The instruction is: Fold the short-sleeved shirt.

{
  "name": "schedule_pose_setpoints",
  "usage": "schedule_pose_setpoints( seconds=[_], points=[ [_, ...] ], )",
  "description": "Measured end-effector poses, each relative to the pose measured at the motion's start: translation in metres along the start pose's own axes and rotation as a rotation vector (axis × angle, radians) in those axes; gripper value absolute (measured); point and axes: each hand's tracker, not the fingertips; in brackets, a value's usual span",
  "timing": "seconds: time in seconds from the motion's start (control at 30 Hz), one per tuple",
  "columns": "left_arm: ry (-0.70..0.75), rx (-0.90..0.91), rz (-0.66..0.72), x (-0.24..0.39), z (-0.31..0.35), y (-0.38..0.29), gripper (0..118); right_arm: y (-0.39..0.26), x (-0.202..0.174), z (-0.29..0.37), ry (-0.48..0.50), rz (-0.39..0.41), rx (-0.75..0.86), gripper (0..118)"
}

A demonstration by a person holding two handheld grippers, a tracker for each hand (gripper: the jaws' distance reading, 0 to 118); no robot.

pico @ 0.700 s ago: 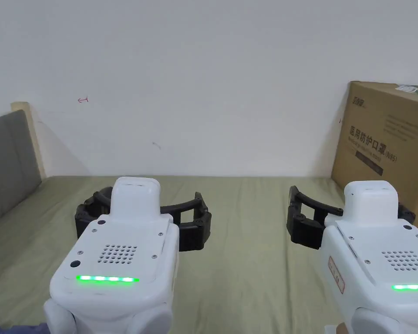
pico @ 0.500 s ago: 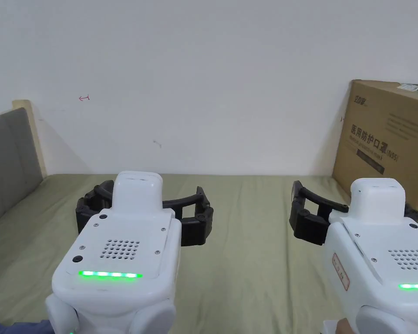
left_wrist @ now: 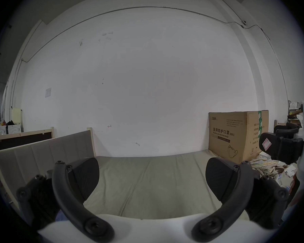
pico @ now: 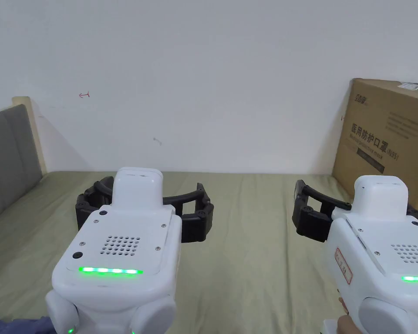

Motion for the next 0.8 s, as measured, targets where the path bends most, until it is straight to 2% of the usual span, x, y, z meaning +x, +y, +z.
schedule_pose_setpoints(
  seconds=[0.37,0.8],
  points=[
    [0.007,-0.007,0.007,-0.0008,0.0015,-0.0018,118,-0.0008,-0.0012,-0.0005,-0.013,-0.001,-0.026,100],
    [0.008,-0.004,0.011,-0.0013,0.0031,-0.0028,118,0.0038,-0.0008,0.0054,-0.016,-0.001,0.017,100]
  ],
)
